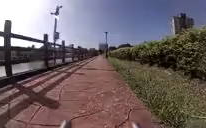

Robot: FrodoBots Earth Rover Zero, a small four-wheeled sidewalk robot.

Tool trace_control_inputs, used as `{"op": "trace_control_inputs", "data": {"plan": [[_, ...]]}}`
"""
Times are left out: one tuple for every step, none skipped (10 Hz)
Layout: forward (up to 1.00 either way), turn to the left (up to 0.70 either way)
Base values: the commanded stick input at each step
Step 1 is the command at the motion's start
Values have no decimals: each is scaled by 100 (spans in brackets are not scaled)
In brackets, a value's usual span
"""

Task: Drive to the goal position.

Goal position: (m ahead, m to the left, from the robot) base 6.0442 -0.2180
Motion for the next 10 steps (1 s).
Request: {"op": "trace_control_inputs", "data": {"plan": [[50, 0], [50, 0], [50, 0], [50, 0], [50, 0], [50, 0], [50, 0], [50, 0], [50, 0], [50, 0]]}}
